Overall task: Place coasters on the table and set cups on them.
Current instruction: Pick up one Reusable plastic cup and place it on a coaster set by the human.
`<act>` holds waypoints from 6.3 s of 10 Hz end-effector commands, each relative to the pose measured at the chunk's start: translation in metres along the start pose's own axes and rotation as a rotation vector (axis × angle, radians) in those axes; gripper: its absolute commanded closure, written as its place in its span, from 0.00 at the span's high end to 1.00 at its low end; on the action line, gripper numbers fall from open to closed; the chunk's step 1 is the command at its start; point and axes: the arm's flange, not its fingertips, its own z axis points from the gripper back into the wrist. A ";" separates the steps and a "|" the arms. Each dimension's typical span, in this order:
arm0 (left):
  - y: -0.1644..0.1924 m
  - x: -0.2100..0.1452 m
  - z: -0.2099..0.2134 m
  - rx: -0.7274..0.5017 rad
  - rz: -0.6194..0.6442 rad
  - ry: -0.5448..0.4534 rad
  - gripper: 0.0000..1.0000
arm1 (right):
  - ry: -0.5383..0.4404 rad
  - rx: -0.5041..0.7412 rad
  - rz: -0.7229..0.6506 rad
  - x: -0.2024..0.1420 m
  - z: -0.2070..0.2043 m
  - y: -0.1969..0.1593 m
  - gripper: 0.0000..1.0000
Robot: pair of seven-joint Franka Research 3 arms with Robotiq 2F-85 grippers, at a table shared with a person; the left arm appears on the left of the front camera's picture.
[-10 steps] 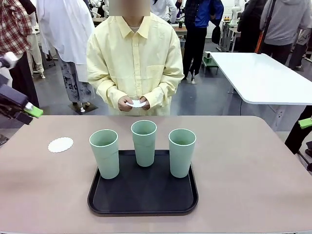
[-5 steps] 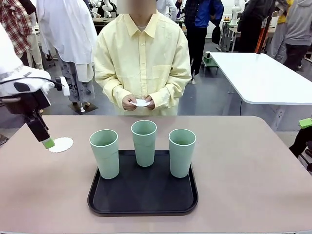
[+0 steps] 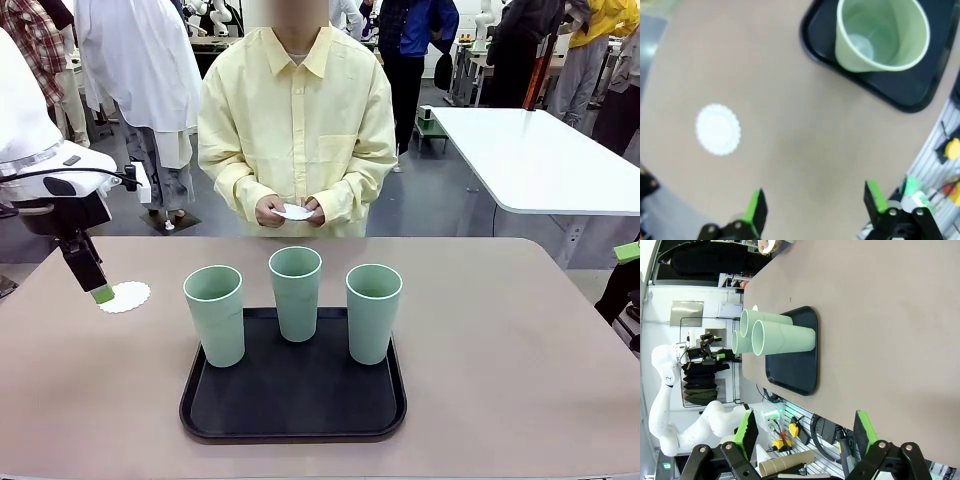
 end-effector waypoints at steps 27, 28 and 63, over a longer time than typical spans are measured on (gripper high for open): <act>0.078 -0.035 -0.072 -0.377 -0.476 -0.894 1.00 | -0.005 0.026 0.016 0.002 0.000 -0.001 1.00; 0.077 -0.033 -0.072 -0.375 -0.482 -0.876 1.00 | -0.005 0.026 0.016 0.002 0.000 -0.001 1.00; 0.037 0.033 -0.237 -0.627 -0.631 -1.179 0.00 | -0.005 0.026 0.016 0.002 0.000 -0.001 1.00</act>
